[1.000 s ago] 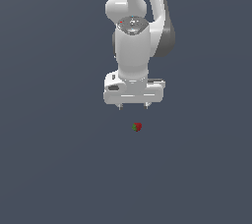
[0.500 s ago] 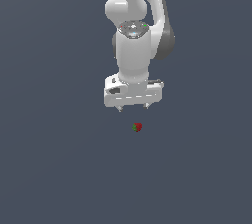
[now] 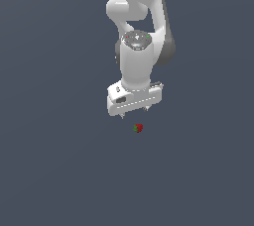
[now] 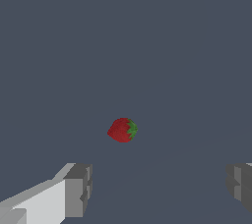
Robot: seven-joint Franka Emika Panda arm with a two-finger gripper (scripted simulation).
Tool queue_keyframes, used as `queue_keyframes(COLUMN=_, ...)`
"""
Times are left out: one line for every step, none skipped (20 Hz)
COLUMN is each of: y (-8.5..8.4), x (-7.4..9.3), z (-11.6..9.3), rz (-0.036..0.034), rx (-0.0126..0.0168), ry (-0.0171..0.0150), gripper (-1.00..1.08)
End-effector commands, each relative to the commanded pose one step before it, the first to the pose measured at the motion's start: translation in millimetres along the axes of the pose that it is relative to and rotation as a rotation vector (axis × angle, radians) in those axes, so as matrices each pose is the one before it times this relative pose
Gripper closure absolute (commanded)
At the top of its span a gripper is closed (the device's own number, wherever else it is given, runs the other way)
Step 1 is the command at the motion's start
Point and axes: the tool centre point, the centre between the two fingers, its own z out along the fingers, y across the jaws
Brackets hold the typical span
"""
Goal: Pick up the object and move it to a goal position.
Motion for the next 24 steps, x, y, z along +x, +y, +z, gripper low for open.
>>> queue_keyframes(y=-0.98, x=-0.12, z=6.96, rz=-0.07543, rx=-0.00181, ry=-0.00649, gripper=-0.92)
queue_keyframes(y=-0.42, x=0.0, z=2.76, rz=-0.03015, rx=-0.00052, ry=-0.00252, gripper=-0.92)
queue_keyframes(y=-0.43, x=0.02, z=2.76, rz=-0.03015, rx=-0.00041, ry=-0.00249, gripper=-0.92)
queue_keyframes(y=-0.44, x=0.03, z=2.75, rz=-0.03015, rx=-0.0003, ry=-0.00246, gripper=-0.92)
queue_keyframes(y=-0.46, x=0.05, z=2.75, rz=-0.03016, rx=-0.00019, ry=-0.00242, gripper=-0.92)
queue_keyframes(y=-0.47, x=0.07, z=2.74, rz=-0.03016, rx=-0.00009, ry=-0.00238, gripper=-0.92)
queue_keyframes(y=-0.48, x=0.08, z=2.73, rz=-0.03016, rx=0.00002, ry=-0.00233, gripper=-0.92)
queue_keyframes(y=-0.49, x=0.1, z=2.73, rz=-0.03016, rx=0.00011, ry=-0.00228, gripper=-0.92)
queue_keyframes(y=-0.5, x=0.12, z=2.72, rz=-0.03018, rx=0.00021, ry=-0.00223, gripper=-0.92)
queue_keyframes(y=-0.51, x=0.14, z=2.72, rz=-0.03016, rx=0.0003, ry=-0.00217, gripper=-0.92)
queue_keyframes(y=-0.52, x=0.16, z=2.71, rz=-0.03017, rx=0.0004, ry=-0.00211, gripper=-0.92)
queue_keyframes(y=-0.52, x=0.18, z=2.7, rz=-0.03017, rx=0.00048, ry=-0.00204, gripper=-0.92)
queue_keyframes(y=-0.53, x=0.2, z=2.7, rz=-0.03017, rx=0.00056, ry=-0.00197, gripper=-0.92)
queue_keyframes(y=-0.54, x=0.22, z=2.69, rz=-0.03018, rx=0.00064, ry=-0.0019, gripper=-0.92)
queue_keyframes(y=-0.54, x=0.24, z=2.68, rz=-0.03017, rx=0.00072, ry=-0.00183, gripper=-0.92)
queue_keyframes(y=-0.55, x=0.27, z=2.68, rz=-0.03017, rx=0.00079, ry=-0.00175, gripper=-0.92)
queue_keyframes(y=-0.55, x=0.29, z=2.67, rz=-0.03018, rx=0.00086, ry=-0.00167, gripper=-0.92)
queue_keyframes(y=-0.55, x=0.31, z=2.66, rz=-0.03016, rx=0.00092, ry=-0.00159, gripper=-0.92)
queue_keyframes(y=-0.55, x=0.34, z=2.66, rz=-0.03017, rx=0.00098, ry=-0.00151, gripper=-0.92)
queue_keyframes(y=-0.55, x=0.36, z=2.65, rz=-0.03017, rx=0.00104, ry=-0.00142, gripper=-0.92)
queue_keyframes(y=-0.55, x=0.38, z=2.64, rz=-0.03017, rx=0.00109, ry=-0.00133, gripper=-0.92)
queue_keyframes(y=-0.55, x=0.41, z=2.63, rz=-0.03016, rx=0.00114, ry=-0.00124, gripper=-0.92)
queue_keyframes(y=-0.54, x=0.43, z=2.63, rz=-0.03016, rx=0.00118, ry=-0.00115, gripper=-0.92)
queue_keyframes(y=-0.54, x=0.45, z=2.62, rz=-0.03015, rx=0.00122, ry=-0.00106, gripper=-0.92)
